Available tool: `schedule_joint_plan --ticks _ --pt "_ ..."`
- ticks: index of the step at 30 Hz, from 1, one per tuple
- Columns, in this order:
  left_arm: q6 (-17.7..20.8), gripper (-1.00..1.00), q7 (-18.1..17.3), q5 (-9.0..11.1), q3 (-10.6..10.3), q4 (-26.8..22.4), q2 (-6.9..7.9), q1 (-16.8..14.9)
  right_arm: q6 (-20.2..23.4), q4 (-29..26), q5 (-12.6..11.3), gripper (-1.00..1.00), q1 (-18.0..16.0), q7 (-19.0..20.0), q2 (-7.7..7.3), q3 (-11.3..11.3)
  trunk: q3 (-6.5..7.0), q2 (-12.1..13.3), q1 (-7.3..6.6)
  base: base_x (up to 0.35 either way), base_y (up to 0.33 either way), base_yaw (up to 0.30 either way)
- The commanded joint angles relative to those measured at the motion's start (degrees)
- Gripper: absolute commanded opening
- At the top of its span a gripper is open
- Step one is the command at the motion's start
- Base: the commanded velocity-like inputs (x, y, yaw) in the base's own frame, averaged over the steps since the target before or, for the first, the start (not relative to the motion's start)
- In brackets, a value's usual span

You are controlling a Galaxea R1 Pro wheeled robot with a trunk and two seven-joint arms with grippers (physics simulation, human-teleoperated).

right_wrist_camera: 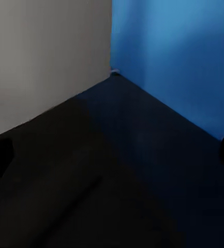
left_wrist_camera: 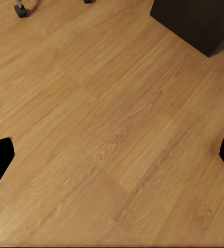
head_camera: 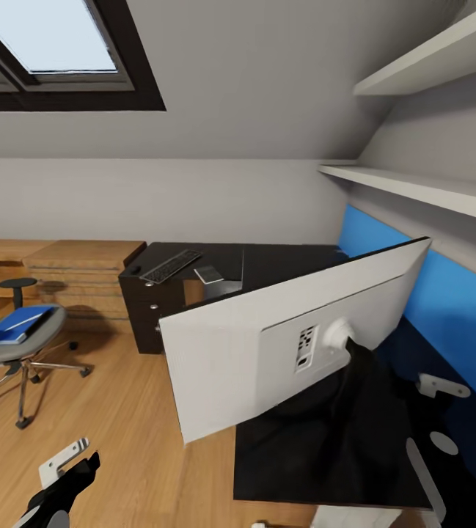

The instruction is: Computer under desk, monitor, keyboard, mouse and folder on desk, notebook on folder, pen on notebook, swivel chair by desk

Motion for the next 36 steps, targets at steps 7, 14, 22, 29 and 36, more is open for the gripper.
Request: schedule_joint_plan --ticks 7,14,22,29,36 --pt "0.2 1.0 0.3 0.4 0.0 -0.1 0.03 0.0 -0.2 0.1 -0.6 1.0 0.0 -0.3 0.13 0.2 -0.06 0.0 -0.04 -0.335 0.0 0.0" --pt "0.2 1.0 0.4 0.4 -0.1 -0.1 0.03 0.0 0.0 -0.2 -0.7 1.0 0.0 -0.1 0.27 1.6 -0.06 0.0 -0.04 -0.297 0.0 0.0" --pt "0.3 1.0 0.4 0.4 -0.9 0.0 -0.05 0.0 1.5 -4.7 -0.8 1.0 0.3 0.0 0.37 5.7 -0.06 0.0 -0.04 -0.039 0.0 0.0" --pt "0.3 1.0 0.6 0.4 -2.1 0.1 -0.09 0.0 3.6 -9.5 -1.0 1.0 2.6 -0.1 1.23 8.9 -0.06 0.0 -0.04 -0.004 0.0 0.0" --pt "0.3 1.0 0.6 0.4 -2.9 0.2 -0.14 0.0 3.8 -10.6 -0.7 1.0 4.3 -0.3 3.84 9.3 -0.06 0.0 -0.04 0.0 0.0 0.0"
